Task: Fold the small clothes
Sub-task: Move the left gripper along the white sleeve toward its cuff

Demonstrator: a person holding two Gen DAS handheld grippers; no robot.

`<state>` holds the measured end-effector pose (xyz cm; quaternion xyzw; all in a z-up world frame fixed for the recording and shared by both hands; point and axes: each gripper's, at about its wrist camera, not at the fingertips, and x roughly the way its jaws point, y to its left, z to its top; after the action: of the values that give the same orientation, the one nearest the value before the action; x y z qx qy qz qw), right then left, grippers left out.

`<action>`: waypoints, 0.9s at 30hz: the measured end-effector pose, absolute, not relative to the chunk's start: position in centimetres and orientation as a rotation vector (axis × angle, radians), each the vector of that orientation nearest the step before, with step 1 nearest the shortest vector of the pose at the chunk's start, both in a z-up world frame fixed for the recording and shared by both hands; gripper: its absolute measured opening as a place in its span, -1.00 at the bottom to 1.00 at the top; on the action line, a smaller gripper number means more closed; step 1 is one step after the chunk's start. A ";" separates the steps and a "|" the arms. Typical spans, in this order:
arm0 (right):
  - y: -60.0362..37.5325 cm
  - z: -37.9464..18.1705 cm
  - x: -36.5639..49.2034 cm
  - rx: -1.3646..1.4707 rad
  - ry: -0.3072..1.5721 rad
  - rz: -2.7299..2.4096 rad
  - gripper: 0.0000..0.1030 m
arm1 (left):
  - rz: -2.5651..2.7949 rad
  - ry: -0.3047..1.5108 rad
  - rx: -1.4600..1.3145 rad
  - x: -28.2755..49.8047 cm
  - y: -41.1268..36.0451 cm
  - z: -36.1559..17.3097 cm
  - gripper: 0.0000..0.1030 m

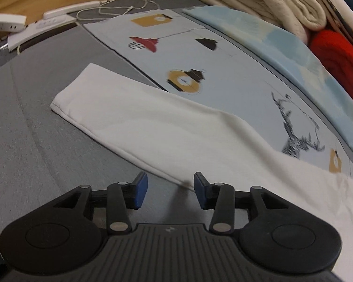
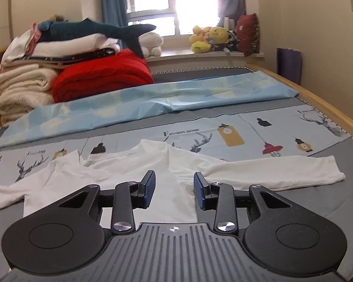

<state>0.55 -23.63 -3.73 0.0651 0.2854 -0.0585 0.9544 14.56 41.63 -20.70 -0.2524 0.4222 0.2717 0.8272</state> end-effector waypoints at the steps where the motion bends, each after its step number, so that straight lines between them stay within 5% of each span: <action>1: -23.1 -3.8 0.8 0.123 0.585 -0.114 -0.27 | 0.583 0.898 -0.555 14.5 42.3 -20.9 0.01; 27: -19.2 -2.9 1.8 0.097 0.606 -0.058 -0.20 | 0.759 0.882 -0.682 13.9 47.7 -22.5 0.35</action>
<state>1.77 -19.23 -2.93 0.0477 0.2980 -0.0283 0.9529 13.92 47.66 -22.45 -0.3159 0.4085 0.3514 0.7809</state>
